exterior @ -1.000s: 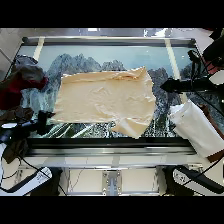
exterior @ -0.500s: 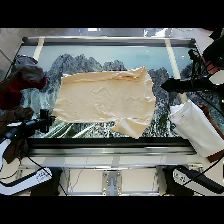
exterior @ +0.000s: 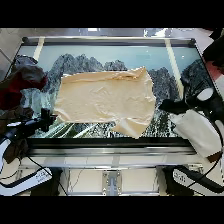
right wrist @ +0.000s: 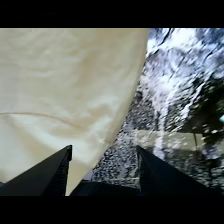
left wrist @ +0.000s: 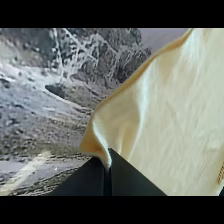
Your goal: Fold the shirts.
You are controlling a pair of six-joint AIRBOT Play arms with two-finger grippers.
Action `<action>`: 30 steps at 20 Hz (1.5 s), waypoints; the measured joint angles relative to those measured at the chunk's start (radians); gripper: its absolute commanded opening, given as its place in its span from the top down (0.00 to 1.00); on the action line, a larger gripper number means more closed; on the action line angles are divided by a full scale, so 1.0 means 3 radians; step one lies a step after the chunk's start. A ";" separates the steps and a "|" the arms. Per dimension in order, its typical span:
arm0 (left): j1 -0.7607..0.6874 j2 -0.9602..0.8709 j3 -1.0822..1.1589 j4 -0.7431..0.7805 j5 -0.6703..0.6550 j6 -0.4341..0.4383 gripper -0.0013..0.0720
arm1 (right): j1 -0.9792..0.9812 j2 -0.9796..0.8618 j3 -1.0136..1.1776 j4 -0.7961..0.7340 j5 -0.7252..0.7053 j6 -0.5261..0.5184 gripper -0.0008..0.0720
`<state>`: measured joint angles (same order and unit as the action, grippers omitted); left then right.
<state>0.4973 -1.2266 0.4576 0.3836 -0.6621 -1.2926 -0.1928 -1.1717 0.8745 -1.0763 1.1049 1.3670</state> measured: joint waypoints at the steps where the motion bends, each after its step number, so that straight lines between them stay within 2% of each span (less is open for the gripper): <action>1: 0.0000 0.0019 0.0000 -0.0001 -0.0003 0.0027 0.97 | 0.0000 -0.0001 -0.0268 0.0200 -0.0140 0.0029 0.26; 5: -0.0001 0.0081 0.0000 -0.0008 -0.0013 0.0064 0.97 | 0.0081 0.0000 -0.1052 0.0921 -0.0603 0.0042 0.26; 8: -0.0003 0.0098 0.0000 -0.0009 -0.0015 0.0078 0.97 | 0.0220 0.0000 -0.1282 0.1246 -0.0899 0.0020 0.28; 9: -0.0003 0.0102 0.0000 -0.0010 -0.0015 0.0084 0.97 | 0.0286 0.0000 -0.1320 0.1350 -0.1025 0.0017 0.39; 10: -0.0003 0.0104 0.0000 -0.0010 -0.0017 0.0084 0.97 | 0.0362 0.0000 -0.1352 0.1438 -0.1174 0.0010 0.57; 11: -0.0003 0.0107 0.0000 -0.0010 -0.0017 0.0085 0.97 | 0.0440 -0.0003 -0.1373 0.1486 -0.1328 0.0005 0.96; 13: -0.0003 0.0112 0.0000 -0.0010 -0.0023 0.0086 0.97 | 0.0567 -0.0001 -0.1366 0.1645 -0.1545 0.0005 0.97; 16: 0.0025 0.0237 0.0042 -0.0009 -0.0099 0.0155 0.97 | 0.0666 0.0095 -0.1208 0.1748 -0.1535 -0.0183 0.97; 19: 0.0145 0.0633 0.0197 -0.0008 -0.0327 0.0398 0.97 | 0.0704 0.0449 -0.0819 0.1612 -0.1189 -0.0449 0.97; 22: 0.0359 0.1357 0.0426 -0.0006 -0.0624 0.0552 0.97 | 0.0720 0.0993 -0.0287 0.1184 -0.0629 -0.0556 0.97; 27: 0.0862 0.2900 0.0945 0.0111 -0.0739 0.0641 0.97 | 0.0726 0.2037 0.0649 0.0605 0.0045 -0.0287 0.97; 30: 0.1095 0.3347 0.1620 0.0871 -0.0754 0.0418 0.97 | 0.0726 0.2463 0.1230 0.0203 0.0181 0.0018 0.97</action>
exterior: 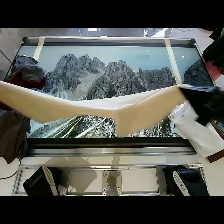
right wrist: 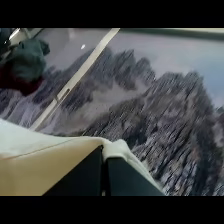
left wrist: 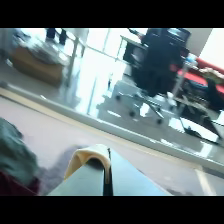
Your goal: Fold the shirts.
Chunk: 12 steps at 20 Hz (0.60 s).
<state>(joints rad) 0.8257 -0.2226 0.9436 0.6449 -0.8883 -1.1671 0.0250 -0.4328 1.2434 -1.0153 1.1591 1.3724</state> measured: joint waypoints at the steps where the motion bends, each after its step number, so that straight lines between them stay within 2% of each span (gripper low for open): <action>1: 0.0009 0.0014 0.0259 0.0317 -0.0011 -0.0090 0.97 | 0.0000 0.0066 0.0191 -0.0132 0.0009 0.0072 0.97; 3: -0.0131 -0.0118 0.0802 0.0866 -0.0072 -0.0217 0.97 | 0.0001 0.0107 0.0561 -0.0417 0.0055 0.0177 0.98; 5: -0.0481 -0.0412 0.1272 0.1200 -0.0215 -0.0277 0.97 | 0.0000 0.0025 0.0860 -0.0651 0.0071 0.0229 0.98; 9: -0.1227 -0.1185 0.1706 0.1521 -0.0521 -0.0312 0.97 | 0.0000 -0.0479 0.1136 -0.0951 0.0085 0.0173 0.98; 12: -0.1573 -0.1947 0.1813 0.1617 -0.0631 -0.0272 0.97 | 0.0001 -0.1189 0.1202 -0.1055 0.0062 0.0031 0.98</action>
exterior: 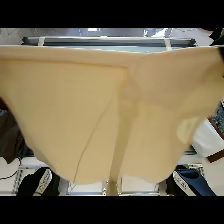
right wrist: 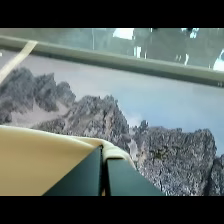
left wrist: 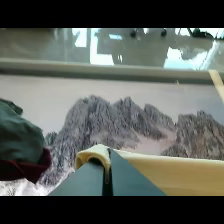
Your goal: Fold the shirts.
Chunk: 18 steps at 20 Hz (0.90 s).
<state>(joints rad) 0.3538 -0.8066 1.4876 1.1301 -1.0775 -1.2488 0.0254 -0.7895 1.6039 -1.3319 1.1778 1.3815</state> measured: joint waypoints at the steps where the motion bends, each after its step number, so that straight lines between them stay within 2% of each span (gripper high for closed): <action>1: -0.0064 -0.0278 0.0017 0.0023 -0.0024 0.0018 0.97 | 0.0000 -0.0300 0.0011 -0.0011 -0.0029 -0.0032 0.97; 4: -0.0164 -0.1074 0.0046 0.0051 -0.0024 0.0060 0.97 | 0.0000 -0.1222 0.0029 0.0004 -0.0184 -0.0085 0.98; 7: -0.0209 -0.1799 0.0060 0.0065 0.0148 0.0086 0.97 | 0.0000 -0.2085 0.0037 0.0132 -0.0590 -0.0108 0.97; 12: -0.0305 -0.2504 0.0065 0.0075 0.0450 0.0104 0.97 | 0.0000 -0.2881 0.0122 0.0409 -0.1274 -0.0120 0.97; 14: -0.0346 -0.2625 0.0066 0.0084 0.0439 0.0112 0.97 | 0.0000 -0.2993 0.0145 0.0418 -0.1283 -0.0121 0.97; 18: -0.0384 -0.2724 0.0009 0.0167 0.0188 0.0111 0.97 | 0.0017 -0.3084 0.0057 0.0305 -0.0865 -0.0126 0.97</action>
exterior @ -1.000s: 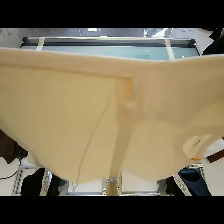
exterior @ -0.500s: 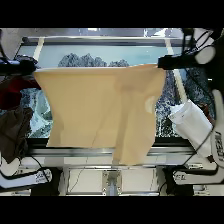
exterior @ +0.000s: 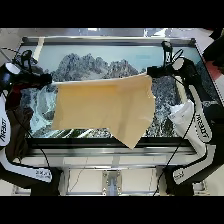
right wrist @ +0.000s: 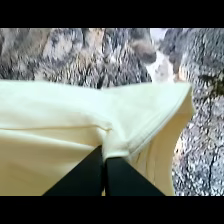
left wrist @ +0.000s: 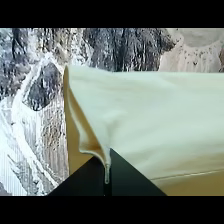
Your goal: Fold the shirts.
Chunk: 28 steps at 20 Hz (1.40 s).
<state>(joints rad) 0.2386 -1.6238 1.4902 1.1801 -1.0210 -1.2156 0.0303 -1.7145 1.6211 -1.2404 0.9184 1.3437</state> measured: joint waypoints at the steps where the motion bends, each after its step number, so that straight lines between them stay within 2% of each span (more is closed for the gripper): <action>1: -0.0004 -0.0011 -0.0048 0.0056 -0.0060 0.0000 0.97 | 0.0001 -0.0008 -0.0072 -0.0037 0.0100 -0.0001 0.97; 6: -0.0011 -0.0036 -0.0425 0.0271 -0.0205 -0.0023 0.97 | 0.0010 -0.0032 -0.0533 -0.0086 0.0306 0.0000 0.97; 7: -0.0014 -0.0041 -0.0478 0.0286 -0.0216 -0.0024 0.92 | 0.0010 -0.0032 -0.0607 -0.0078 0.0327 0.0000 0.93; 8: -0.0014 -0.0046 -0.0518 0.0289 -0.0229 -0.0025 0.53 | 0.0010 -0.0033 -0.0656 -0.0062 0.0342 0.0003 0.77; 9: -0.0014 -0.0048 -0.0549 0.0278 -0.0243 -0.0047 0.10 | 0.0010 -0.0034 -0.0688 -0.0036 0.0370 0.0008 0.42; 10: -0.0013 -0.0050 -0.0571 0.0228 -0.0245 -0.0064 0.02 | 0.0010 -0.0031 -0.0692 0.0001 0.0412 0.0009 0.39; 13: 0.0004 0.0037 -0.0605 -0.0051 -0.0294 -0.0102 0.03 | 0.0009 0.0051 -0.0567 0.0050 0.0736 0.0020 0.39; 17: 0.0187 0.0459 -0.0725 -0.0136 -0.0546 -0.0126 0.03 | -0.0104 0.0530 -0.0500 -0.0287 0.1291 0.0019 0.39; 20: 0.0552 0.1069 -0.1378 -0.0066 -0.0579 -0.0146 0.03 | -0.0392 0.1161 -0.1002 -0.0387 0.1465 0.0018 0.39; 24: 0.1147 0.2000 -0.2748 -0.0290 -0.0214 -0.0486 0.03 | -0.0685 0.2196 -0.2417 0.0217 0.0991 0.0014 0.39; 28: 0.1499 0.2420 -0.3534 -0.0716 0.0018 -0.0656 0.03 | -0.0773 0.2917 -0.3352 0.1006 0.0535 0.0014 0.39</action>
<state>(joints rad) 0.6884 -0.8978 0.4301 0.9653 -1.0157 -1.4124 -0.2016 -0.8394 0.6155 -0.9386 1.0790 1.3479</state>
